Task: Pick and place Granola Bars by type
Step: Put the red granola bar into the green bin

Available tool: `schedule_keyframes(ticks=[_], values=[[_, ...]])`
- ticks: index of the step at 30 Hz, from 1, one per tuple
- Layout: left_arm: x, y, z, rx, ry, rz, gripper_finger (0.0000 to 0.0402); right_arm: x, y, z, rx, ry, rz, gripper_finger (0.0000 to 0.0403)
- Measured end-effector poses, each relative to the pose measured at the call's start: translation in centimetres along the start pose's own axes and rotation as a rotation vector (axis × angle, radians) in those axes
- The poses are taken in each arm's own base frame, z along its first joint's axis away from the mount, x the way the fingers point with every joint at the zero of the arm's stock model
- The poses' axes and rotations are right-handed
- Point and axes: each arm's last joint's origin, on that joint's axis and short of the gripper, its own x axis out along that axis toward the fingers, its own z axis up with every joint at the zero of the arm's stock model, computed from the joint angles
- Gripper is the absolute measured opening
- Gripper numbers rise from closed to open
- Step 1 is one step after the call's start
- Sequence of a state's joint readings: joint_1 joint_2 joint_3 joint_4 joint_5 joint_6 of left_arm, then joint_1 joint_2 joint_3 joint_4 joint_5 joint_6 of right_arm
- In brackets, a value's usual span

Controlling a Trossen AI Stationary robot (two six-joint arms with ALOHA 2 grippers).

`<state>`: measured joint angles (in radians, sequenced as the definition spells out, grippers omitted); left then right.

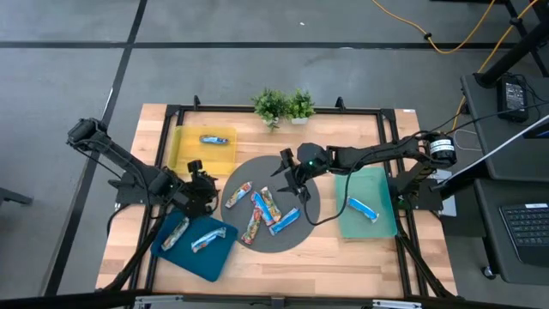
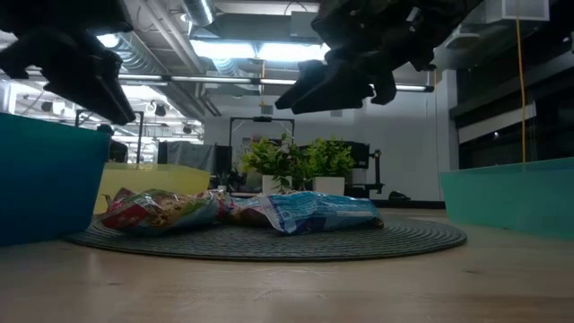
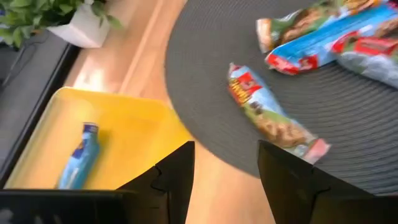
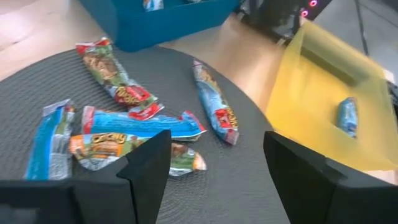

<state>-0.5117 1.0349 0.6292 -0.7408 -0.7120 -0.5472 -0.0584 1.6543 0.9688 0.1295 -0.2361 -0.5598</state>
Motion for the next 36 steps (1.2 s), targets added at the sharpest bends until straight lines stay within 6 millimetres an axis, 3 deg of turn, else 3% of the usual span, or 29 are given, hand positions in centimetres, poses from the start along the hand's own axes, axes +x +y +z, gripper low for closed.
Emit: schedule_keyframes(ticks=[14,20,25,36], values=[[0.6,1.5,-0.1,-0.009,0.003,0.182,0.0148,0.4,1.9,0.2,-0.079,0.047,0.082,0.0257],[0.7,1.9,0.2,-0.035,-0.063,0.281,0.0150,1.0,1.5,0.1,-0.085,0.052,0.042,0.0257],[0.6,1.9,0.6,-0.061,-0.120,0.329,0.0148,2.5,-0.1,1.2,-0.113,0.063,0.056,0.0257],[0.6,1.8,0.8,-0.113,-0.161,0.342,0.0144,8.7,-2.5,2.6,-0.315,0.227,0.231,0.0257]])
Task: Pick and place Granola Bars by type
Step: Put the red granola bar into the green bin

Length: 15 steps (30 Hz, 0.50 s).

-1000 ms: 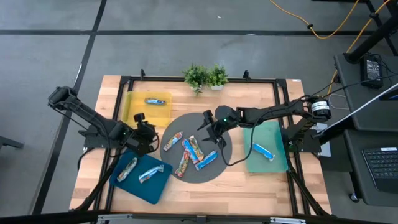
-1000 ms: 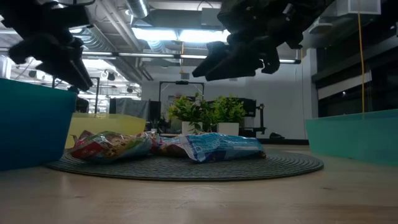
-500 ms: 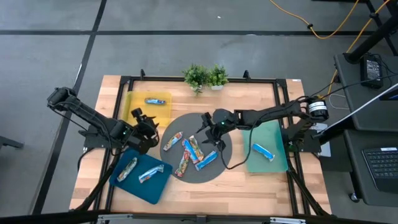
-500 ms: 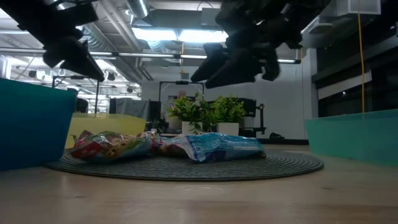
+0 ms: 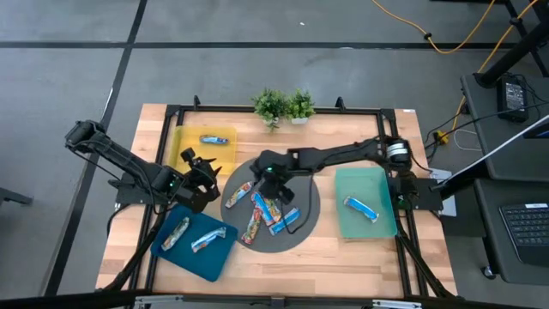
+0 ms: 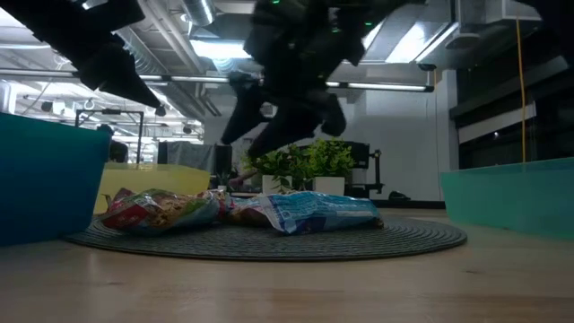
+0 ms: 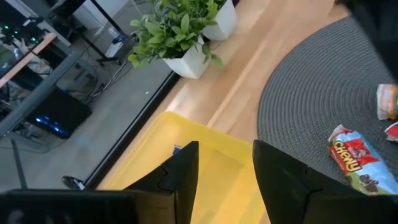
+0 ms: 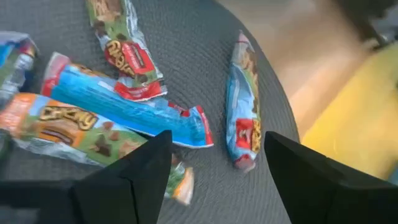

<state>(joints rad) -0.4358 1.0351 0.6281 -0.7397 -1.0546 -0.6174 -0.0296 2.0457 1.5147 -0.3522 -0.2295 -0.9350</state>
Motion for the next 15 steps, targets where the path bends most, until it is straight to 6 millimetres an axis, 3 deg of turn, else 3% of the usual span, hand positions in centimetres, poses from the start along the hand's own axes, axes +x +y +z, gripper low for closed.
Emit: schedule_keyframes(ticks=[8,15], values=[[0.0,-0.1,0.1,0.000,-0.006,-0.003,0.0144,2.3,-3.4,1.1,-0.029,0.021,0.017,0.0257],[-0.1,-0.2,0.0,0.003,-0.005,-0.016,0.0143,3.9,-5.1,0.0,0.005,-0.003,0.047,0.0257]])
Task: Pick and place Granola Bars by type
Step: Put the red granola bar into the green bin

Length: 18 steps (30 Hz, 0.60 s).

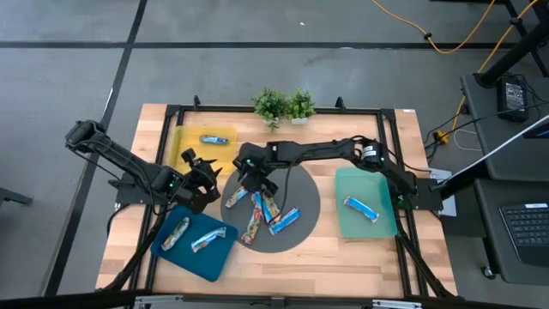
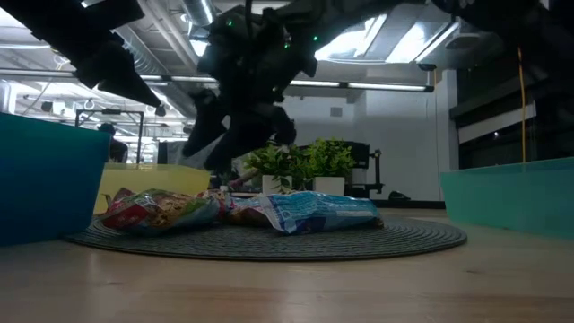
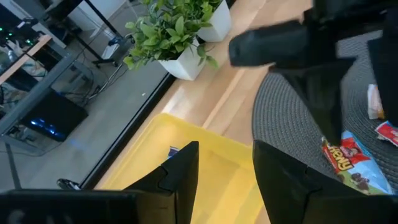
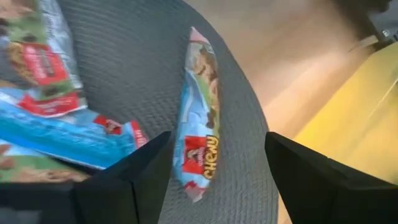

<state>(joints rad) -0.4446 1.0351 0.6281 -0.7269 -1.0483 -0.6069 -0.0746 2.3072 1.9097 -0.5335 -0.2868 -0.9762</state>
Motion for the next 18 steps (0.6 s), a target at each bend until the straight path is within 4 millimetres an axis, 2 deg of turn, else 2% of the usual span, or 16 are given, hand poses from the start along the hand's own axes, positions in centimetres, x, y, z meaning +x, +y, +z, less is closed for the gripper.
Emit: schedule_keyframes(ticks=[9,18], values=[[0.0,0.0,0.0,0.000,-0.001,-0.004,0.0143,2.6,0.6,-1.4,0.016,0.023,0.038,0.0257],[-0.2,-0.2,0.1,-0.016,-0.016,-0.014,0.0143,3.7,0.2,-3.4,0.048,0.048,0.032,0.0256]])
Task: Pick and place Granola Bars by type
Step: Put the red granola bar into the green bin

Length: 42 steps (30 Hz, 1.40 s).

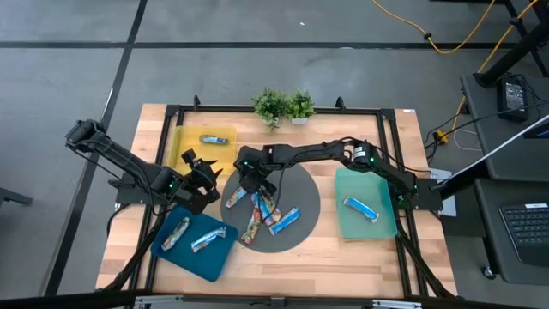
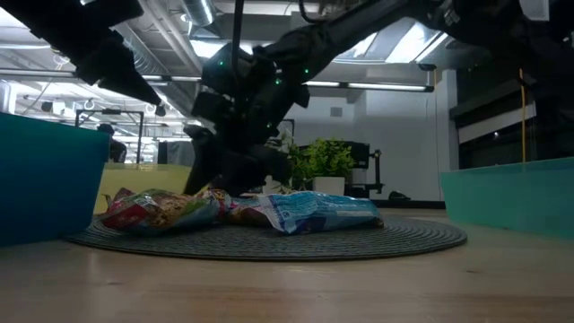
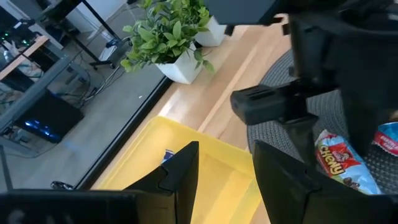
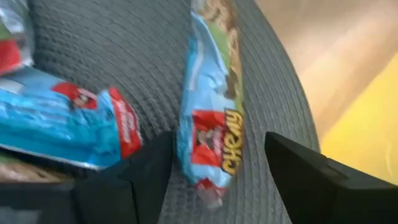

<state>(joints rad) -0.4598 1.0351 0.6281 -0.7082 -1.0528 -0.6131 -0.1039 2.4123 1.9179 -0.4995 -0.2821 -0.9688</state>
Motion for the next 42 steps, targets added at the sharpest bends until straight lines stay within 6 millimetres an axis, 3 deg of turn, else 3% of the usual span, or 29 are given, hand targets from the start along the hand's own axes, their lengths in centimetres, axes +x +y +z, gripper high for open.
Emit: schedule_keyframes(ticks=[6,19,26,30,42], values=[[-0.1,0.0,0.0,-0.001,-0.003,-0.003,0.0143,-0.3,-0.5,-0.7,0.039,0.004,-0.010,0.0216],[-0.1,0.0,0.0,-0.002,-0.004,-0.001,0.0144,-0.2,-0.4,-1.4,0.080,-0.041,0.036,0.0018],[-0.1,0.0,0.0,-0.006,-0.004,-0.002,0.0143,-0.6,-0.8,-1.0,0.150,-0.031,0.014,0.0039],[-0.1,0.0,0.0,-0.006,-0.004,-0.003,0.0143,-1.5,-1.5,-0.5,0.155,0.034,-0.022,0.0020],[-0.1,-0.1,0.0,-0.004,0.002,-0.010,0.0143,-6.3,-3.0,2.2,0.236,0.115,0.044,0.0011]])
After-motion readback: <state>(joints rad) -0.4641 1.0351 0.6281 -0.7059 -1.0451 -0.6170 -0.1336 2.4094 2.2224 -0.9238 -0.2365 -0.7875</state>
